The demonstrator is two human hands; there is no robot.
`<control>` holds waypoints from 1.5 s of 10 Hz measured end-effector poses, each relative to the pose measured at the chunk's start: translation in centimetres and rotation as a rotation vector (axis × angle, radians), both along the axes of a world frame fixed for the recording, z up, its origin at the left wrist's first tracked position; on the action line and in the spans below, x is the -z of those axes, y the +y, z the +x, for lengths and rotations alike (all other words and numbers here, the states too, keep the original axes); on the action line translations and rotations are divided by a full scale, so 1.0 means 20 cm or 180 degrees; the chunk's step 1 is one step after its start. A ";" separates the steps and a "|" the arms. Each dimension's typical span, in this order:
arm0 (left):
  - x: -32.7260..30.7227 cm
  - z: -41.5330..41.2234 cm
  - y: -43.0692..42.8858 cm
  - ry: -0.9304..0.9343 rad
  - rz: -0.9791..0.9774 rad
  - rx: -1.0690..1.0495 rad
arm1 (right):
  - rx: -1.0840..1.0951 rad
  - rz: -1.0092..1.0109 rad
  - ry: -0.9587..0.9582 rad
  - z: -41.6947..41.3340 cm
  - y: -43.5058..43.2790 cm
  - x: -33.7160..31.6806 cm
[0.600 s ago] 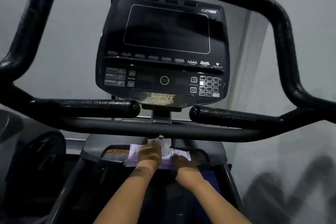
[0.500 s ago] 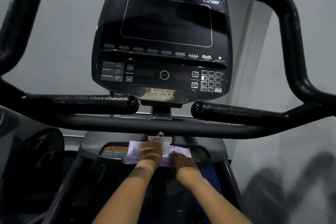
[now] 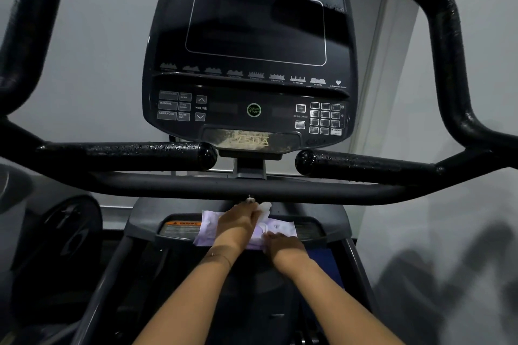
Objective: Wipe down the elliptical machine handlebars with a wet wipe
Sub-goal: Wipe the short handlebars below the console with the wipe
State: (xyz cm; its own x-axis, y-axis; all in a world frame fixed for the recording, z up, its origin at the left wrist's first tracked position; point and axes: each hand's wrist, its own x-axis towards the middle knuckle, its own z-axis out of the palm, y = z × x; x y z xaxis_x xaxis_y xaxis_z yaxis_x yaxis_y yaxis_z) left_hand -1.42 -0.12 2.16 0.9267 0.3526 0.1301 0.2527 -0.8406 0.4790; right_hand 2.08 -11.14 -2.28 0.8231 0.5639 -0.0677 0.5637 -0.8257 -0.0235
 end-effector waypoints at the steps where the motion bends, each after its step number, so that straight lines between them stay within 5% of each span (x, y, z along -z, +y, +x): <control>1: -0.04 -0.07 -0.06 0.0149 -0.0056 -0.0145 | 0.0025 -0.0231 0.0157 -0.02 -0.02 -0.02; 2: -0.03 -0.13 -0.13 0.0579 -0.0865 -0.0700 | 0.0162 0.0293 -0.0019 -0.09 -0.06 -0.06; 3: 0.03 -0.19 -0.13 0.0409 -0.0901 -0.0859 | 0.0321 0.1582 -0.0223 -0.21 -0.14 -0.11; 4: -0.02 -0.31 -0.15 -0.0491 -0.0453 0.0432 | 0.0402 0.2634 0.0096 -0.34 -0.20 -0.14; 5: -0.01 -0.42 -0.18 -0.0954 -0.1046 0.0547 | 0.0357 0.3452 0.0597 -0.45 -0.25 -0.20; 7: -0.10 -0.62 -0.31 -0.1320 -0.1924 0.0545 | 0.0361 0.3992 0.0431 -0.62 -0.38 -0.31; 10: -0.32 -0.78 -0.51 -0.1326 -0.2388 0.1040 | 0.0215 0.4230 0.0184 -0.77 -0.60 -0.51; 11: -0.40 -0.79 -0.60 -0.1032 -0.3533 0.1254 | 0.0237 0.4384 0.0275 -0.78 -0.65 -0.56; 12: -0.46 -0.78 -0.65 -0.0994 -0.3850 0.1297 | 0.0234 0.4534 0.0208 -0.78 -0.68 -0.62; 15: -0.57 -0.76 -0.60 -0.1357 -0.3703 0.1042 | 0.0117 0.4480 -0.0316 -0.77 -0.71 -0.71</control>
